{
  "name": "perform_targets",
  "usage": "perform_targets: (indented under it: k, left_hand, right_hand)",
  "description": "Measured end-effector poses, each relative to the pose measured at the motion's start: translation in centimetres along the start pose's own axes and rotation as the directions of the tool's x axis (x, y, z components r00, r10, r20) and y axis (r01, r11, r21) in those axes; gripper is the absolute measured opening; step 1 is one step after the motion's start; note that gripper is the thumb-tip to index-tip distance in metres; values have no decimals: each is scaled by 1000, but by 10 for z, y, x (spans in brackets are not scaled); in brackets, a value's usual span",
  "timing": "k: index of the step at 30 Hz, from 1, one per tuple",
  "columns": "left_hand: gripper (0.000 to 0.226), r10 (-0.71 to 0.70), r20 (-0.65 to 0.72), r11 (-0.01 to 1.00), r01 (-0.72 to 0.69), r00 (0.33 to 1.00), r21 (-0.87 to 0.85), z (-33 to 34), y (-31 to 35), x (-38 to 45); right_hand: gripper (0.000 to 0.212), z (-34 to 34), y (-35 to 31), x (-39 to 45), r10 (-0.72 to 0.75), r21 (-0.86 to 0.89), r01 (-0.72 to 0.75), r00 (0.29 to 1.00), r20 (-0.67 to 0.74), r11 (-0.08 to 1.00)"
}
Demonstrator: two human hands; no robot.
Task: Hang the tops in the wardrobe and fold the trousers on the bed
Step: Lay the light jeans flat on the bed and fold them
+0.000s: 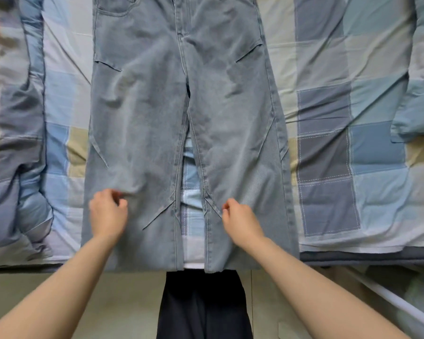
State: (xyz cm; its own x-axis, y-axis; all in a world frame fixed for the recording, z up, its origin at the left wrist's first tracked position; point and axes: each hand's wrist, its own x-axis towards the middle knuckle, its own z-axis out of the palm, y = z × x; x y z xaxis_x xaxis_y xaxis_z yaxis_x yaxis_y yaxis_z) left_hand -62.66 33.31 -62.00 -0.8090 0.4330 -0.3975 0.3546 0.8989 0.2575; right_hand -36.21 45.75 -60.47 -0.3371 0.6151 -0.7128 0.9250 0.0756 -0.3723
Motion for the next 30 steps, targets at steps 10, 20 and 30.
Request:
perform_targets:
  k: [10, 20, 30]
  left_hand:
    - [20, -302, 155, 927, 328, 941, -183, -12, -73, 59]
    - [90, 16, 102, 954, -46, 995, 296, -30, 0, 76]
    - [63, 705, 308, 580, -769, 639, 267, 16, 197, 187]
  right_hand:
    - [26, 75, -106, 56, 186, 349, -238, 967, 176, 907]
    - [22, -22, -91, 73, 55, -219, -67, 997, -62, 973]
    - [61, -220, -41, 261, 412, 235, -339, 773, -482, 911]
